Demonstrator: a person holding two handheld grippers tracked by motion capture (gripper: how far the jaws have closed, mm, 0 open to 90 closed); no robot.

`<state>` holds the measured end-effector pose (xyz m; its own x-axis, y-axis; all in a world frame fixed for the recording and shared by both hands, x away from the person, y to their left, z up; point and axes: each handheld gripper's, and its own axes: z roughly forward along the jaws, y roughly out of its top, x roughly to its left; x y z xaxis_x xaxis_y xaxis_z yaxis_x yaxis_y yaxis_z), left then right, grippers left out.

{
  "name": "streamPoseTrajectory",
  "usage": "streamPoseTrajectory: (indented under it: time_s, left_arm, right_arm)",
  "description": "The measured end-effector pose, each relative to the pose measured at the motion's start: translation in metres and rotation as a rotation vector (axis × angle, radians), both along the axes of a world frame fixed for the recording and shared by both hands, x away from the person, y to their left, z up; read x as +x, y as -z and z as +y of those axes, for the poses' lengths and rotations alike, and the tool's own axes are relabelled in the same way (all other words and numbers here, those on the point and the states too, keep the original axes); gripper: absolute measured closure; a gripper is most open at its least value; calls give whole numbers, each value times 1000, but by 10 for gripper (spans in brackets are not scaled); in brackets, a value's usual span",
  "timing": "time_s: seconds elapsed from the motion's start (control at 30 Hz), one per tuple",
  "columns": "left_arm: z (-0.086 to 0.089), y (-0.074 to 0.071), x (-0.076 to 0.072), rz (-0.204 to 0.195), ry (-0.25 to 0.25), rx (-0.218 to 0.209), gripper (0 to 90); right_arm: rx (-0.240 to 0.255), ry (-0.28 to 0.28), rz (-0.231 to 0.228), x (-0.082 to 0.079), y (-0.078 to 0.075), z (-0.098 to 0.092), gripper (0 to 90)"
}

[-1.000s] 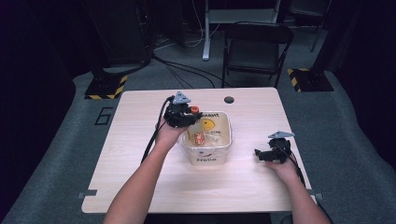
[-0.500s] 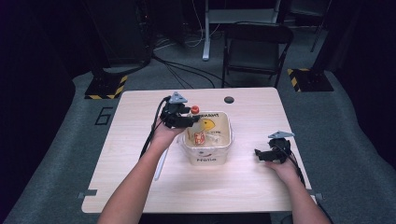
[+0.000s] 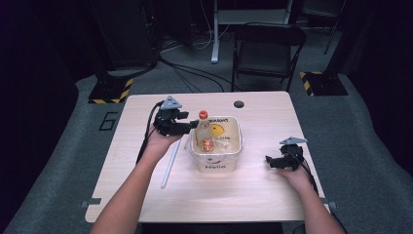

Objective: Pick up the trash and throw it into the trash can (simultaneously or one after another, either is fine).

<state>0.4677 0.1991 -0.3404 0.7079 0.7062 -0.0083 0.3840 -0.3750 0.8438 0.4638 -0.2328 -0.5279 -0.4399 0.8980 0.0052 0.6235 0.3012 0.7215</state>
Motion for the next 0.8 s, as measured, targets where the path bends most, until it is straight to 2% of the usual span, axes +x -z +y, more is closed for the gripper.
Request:
streamPoseTrajectory:
  time_s: [0.27,0.53,0.8]
  left_arm:
    - [20,-2,-10,-4,-20,-9,447]
    - [39,5,-19,-9,-54,-20,476]
    - [55,20,-25,20,-106,-19,496]
  right_arm:
    - [0,0,0,0,0,0,32]
    - [0,0,0,0,0,0,32]
    - [0,0,0,0,0,0,32]
